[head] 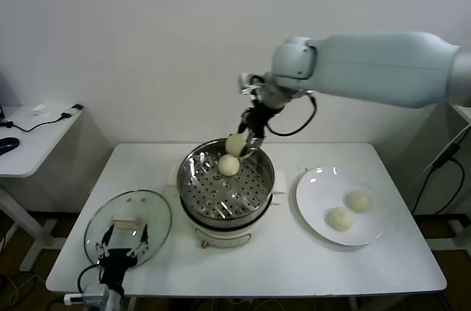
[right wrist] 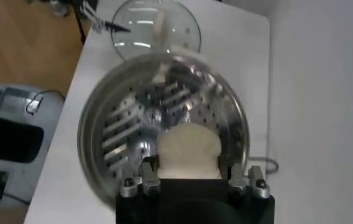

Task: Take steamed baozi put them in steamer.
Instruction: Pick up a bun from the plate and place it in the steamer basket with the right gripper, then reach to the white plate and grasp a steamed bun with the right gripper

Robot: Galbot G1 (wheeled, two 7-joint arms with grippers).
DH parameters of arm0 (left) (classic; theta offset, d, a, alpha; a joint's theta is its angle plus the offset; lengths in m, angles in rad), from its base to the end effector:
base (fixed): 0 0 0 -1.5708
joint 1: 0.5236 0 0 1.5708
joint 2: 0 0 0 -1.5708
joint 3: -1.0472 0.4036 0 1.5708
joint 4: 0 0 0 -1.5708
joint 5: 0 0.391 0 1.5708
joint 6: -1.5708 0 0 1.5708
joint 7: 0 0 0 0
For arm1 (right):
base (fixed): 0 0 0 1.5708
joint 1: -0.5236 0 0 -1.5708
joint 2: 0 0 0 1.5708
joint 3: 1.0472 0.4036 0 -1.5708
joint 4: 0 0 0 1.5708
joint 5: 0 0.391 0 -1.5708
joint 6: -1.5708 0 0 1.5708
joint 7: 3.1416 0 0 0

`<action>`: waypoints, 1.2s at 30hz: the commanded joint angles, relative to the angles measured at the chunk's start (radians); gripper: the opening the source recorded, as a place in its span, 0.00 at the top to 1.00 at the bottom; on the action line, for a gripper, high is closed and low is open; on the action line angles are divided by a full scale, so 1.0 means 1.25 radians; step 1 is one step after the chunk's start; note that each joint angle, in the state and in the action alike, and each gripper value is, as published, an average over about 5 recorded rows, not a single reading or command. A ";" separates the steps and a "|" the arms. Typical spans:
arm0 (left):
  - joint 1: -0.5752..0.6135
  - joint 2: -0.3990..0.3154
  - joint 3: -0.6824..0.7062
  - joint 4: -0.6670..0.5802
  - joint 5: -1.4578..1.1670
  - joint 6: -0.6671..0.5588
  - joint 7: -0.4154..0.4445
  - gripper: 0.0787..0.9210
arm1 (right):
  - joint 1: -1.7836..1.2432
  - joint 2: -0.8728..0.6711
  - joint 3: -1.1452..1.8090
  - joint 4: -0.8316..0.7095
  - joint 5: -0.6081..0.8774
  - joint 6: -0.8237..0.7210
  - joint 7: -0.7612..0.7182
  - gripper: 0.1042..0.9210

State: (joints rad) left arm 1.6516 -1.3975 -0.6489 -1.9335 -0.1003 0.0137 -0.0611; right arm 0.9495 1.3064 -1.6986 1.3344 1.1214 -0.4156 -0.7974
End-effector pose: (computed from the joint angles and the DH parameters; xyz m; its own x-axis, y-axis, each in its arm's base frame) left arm 0.1547 0.0907 -0.4143 -0.9666 -0.1159 0.2287 -0.0877 0.9877 0.1296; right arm 0.6024 0.1624 0.0202 -0.1166 -0.3337 0.9355 -0.9739 -0.1463 -0.1736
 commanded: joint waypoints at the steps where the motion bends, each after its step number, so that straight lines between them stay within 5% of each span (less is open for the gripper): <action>1: -0.001 0.000 0.001 -0.002 -0.001 -0.001 0.001 0.12 | -0.103 0.153 0.026 -0.040 0.050 -0.065 0.079 0.34; 24: -0.015 0.000 0.011 0.011 -0.001 0.004 0.004 0.12 | -0.302 0.168 0.083 -0.220 -0.086 -0.051 0.092 0.30; 30: -0.007 0.000 0.010 0.001 0.000 0.004 0.003 0.12 | -0.204 0.102 0.072 -0.161 -0.095 0.015 0.012 0.14; 36: 0.000 -0.002 0.011 -0.016 0.004 0.005 0.003 0.12 | -0.011 -0.023 -0.024 -0.094 -0.096 0.126 -0.131 0.12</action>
State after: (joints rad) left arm 1.6495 -1.3986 -0.6362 -1.9423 -0.0968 0.0192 -0.0571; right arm 0.7658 1.3900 -1.6667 1.1666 1.0086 -0.3668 -0.8219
